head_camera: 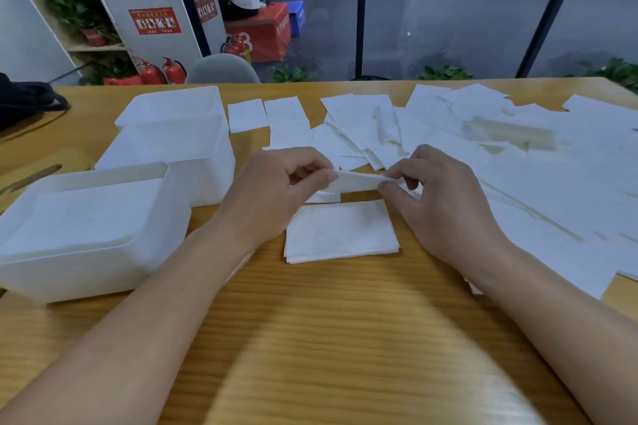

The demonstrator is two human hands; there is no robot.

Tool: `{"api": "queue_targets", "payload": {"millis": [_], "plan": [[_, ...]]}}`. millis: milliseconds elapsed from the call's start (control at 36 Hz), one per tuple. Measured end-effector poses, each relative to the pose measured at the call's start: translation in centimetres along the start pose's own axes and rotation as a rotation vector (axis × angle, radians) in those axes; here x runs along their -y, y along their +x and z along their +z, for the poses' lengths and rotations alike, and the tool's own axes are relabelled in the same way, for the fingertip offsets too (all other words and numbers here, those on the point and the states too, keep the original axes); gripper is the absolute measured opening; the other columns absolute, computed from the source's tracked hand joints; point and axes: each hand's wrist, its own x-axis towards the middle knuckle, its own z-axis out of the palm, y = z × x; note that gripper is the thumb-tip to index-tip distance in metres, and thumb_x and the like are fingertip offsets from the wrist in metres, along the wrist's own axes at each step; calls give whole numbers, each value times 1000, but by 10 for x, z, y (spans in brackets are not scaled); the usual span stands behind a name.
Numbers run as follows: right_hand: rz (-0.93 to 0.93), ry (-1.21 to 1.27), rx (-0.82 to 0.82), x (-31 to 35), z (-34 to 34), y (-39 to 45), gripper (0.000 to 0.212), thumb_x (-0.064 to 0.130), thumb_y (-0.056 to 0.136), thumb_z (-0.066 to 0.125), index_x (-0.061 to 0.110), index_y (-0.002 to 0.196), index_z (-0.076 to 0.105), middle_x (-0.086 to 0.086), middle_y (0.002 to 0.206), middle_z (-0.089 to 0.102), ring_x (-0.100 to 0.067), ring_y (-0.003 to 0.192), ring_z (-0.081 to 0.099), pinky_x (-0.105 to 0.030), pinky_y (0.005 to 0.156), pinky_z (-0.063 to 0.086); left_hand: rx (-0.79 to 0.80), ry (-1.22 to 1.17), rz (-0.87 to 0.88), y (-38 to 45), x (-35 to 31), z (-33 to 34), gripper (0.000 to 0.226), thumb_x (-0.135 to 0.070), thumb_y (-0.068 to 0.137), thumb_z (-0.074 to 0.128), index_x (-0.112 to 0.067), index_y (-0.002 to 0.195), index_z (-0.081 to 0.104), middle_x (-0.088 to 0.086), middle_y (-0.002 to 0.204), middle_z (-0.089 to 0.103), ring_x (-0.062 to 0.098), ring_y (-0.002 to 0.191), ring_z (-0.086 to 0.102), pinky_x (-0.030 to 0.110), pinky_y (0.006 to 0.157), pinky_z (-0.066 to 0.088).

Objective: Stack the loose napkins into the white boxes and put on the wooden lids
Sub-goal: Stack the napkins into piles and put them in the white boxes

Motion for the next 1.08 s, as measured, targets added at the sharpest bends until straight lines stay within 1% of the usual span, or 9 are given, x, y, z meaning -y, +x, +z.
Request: {"api": "queue_targets", "payload": {"millis": [111, 222, 306, 361, 417, 500, 694, 917, 1083], "plan": [[13, 40, -33, 1, -3, 2, 5, 36, 101, 75, 33, 102, 79, 13, 104, 55, -8, 103, 50, -15, 83, 38, -31, 22, 6, 0, 2, -5, 10, -29, 105, 73, -29, 98, 80, -13, 83, 76, 13, 85, 75, 45, 80, 61], [20, 184, -75, 4, -6, 3, 6, 36, 103, 72, 32, 99, 75, 15, 116, 62, -8, 116, 56, -22, 93, 43, -97, 55, 2, 3, 2, -11, 16, -28, 106, 70, -31, 91, 75, -8, 79, 70, 17, 75, 65, 42, 72, 54], [89, 391, -46, 3, -8, 4, 13, 33, 105, 71, 29, 93, 76, 11, 93, 73, -3, 89, 66, -27, 78, 50, -90, 60, -62, 6, 4, -14, 22, -23, 106, 68, -29, 85, 72, -6, 78, 68, 18, 74, 62, 40, 71, 52], [156, 495, -3, 3, -8, 4, 16, 31, 105, 70, 24, 92, 76, 1, 72, 67, -13, 65, 56, -33, 64, 46, -30, 80, -132, 7, 6, -15, 23, -24, 106, 67, -30, 85, 74, -5, 79, 70, 18, 74, 64, 38, 71, 54], [209, 528, 38, 4, -8, 4, 14, 30, 104, 71, 23, 94, 77, -6, 63, 58, -16, 58, 46, -34, 56, 40, 39, 97, -203, 7, 7, -16, 21, -25, 106, 67, -31, 89, 76, -4, 80, 72, 14, 72, 65, 31, 68, 53], [205, 457, 96, 3, -5, 2, 12, 31, 104, 71, 26, 94, 77, -15, 71, 61, -11, 56, 46, -28, 53, 40, 137, 137, -277, 6, 7, -18, 19, -21, 104, 67, -33, 93, 77, -4, 76, 74, 12, 69, 67, 28, 65, 50], [108, 237, 157, -2, 10, -4, 4, 31, 102, 72, 34, 101, 69, 8, 69, 65, -8, 59, 58, -25, 57, 45, 226, 227, -312, 4, 7, -21, 17, -18, 101, 65, -34, 101, 72, -13, 59, 61, 2, 55, 57, 39, 72, 58], [40, 38, 201, 1, 20, -6, 12, 37, 103, 70, 30, 111, 66, 11, 69, 61, -7, 67, 59, -31, 61, 41, 265, 382, -311, 3, 13, -18, 11, -31, 101, 69, -37, 110, 69, -11, 81, 63, 9, 74, 61, 31, 66, 46], [-25, -38, 133, 1, 18, -6, 19, 44, 100, 70, 31, 112, 64, 11, 75, 57, -6, 71, 57, -34, 63, 46, 128, 409, -243, 4, 20, -17, 14, -47, 98, 75, -38, 108, 72, -15, 87, 68, 7, 82, 63, 32, 74, 56]]}}
